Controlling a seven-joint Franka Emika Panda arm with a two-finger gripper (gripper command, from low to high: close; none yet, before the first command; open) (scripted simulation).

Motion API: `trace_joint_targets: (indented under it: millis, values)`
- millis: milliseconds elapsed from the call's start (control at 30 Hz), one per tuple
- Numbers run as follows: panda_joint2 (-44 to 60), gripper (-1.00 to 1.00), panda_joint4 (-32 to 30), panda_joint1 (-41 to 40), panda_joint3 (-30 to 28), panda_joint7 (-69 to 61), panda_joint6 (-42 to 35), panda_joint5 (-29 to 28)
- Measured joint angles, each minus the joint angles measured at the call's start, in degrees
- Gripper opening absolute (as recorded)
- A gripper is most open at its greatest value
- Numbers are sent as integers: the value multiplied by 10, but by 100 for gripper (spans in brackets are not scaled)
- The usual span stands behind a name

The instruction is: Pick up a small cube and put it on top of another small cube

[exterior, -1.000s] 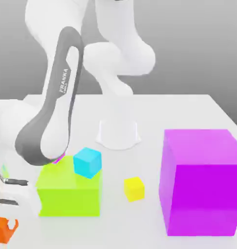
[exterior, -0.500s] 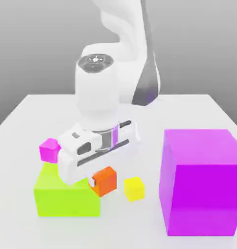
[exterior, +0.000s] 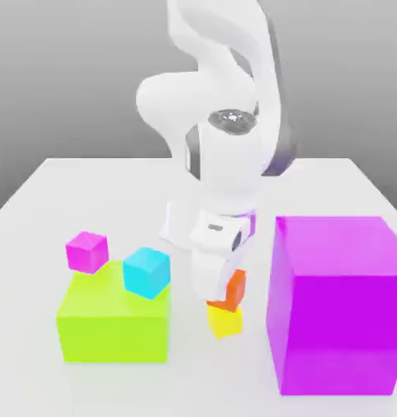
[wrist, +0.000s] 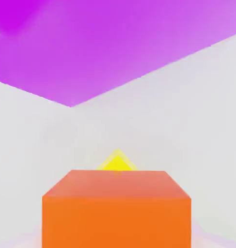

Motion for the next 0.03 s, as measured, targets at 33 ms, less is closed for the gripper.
trace_joint_targets:
  millis: [33]
  values:
    - [0, 100, 0, 0, 0, 0, 0, 0]
